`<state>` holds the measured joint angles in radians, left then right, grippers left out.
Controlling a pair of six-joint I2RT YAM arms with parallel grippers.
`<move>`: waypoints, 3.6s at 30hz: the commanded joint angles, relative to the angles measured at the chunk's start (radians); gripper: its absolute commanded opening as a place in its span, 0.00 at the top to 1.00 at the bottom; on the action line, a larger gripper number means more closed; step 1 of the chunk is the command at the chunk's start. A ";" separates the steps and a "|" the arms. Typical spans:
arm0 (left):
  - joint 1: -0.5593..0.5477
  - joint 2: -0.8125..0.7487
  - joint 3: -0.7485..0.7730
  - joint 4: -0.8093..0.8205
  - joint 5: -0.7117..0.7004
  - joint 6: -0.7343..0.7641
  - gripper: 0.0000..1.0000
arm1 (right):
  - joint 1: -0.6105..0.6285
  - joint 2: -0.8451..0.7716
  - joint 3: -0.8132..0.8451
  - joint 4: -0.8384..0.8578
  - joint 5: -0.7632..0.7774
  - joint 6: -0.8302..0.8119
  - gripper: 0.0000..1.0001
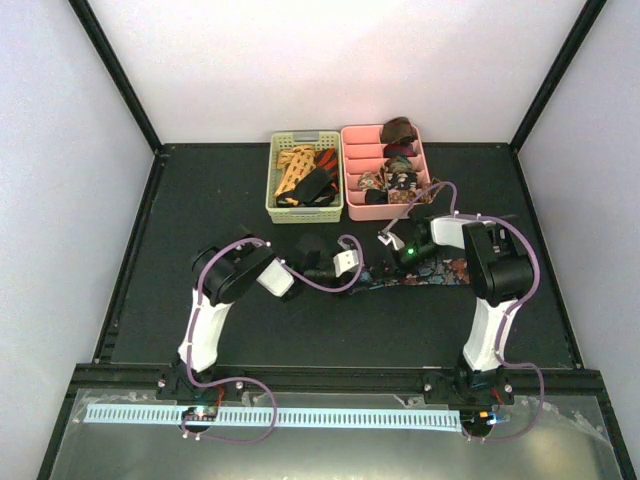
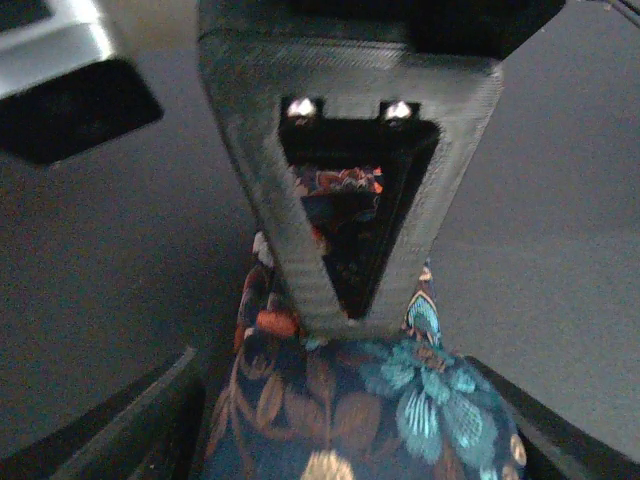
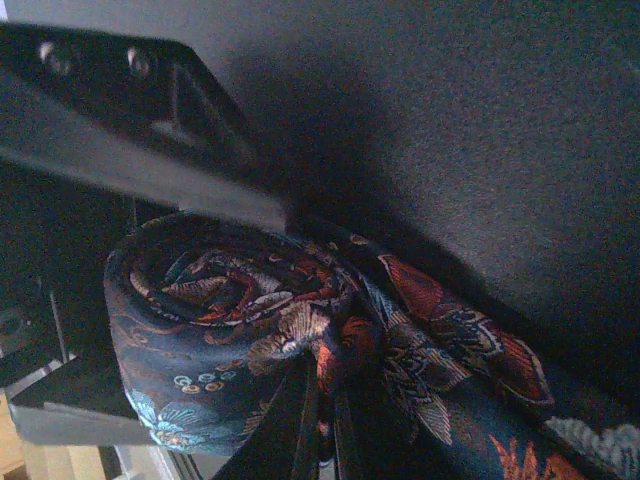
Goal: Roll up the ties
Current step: Roll the tie at the center of the board.
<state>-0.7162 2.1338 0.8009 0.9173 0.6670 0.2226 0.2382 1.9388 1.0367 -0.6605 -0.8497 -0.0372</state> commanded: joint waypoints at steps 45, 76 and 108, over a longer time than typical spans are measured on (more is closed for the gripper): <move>-0.044 -0.105 0.198 -0.878 -0.225 0.249 0.44 | 0.007 -0.007 -0.055 0.048 0.022 -0.020 0.98; -0.042 -0.025 0.095 -0.183 -0.007 0.137 0.34 | -0.036 0.049 -0.007 -0.054 0.141 -0.047 0.98; -0.039 -0.149 0.116 -0.825 -0.270 0.166 0.65 | -0.096 -0.019 0.018 -0.149 0.169 -0.107 0.73</move>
<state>-0.7567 1.9755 0.9298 0.2710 0.5430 0.4026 0.1421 1.9179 1.0740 -0.8066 -0.7570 -0.1520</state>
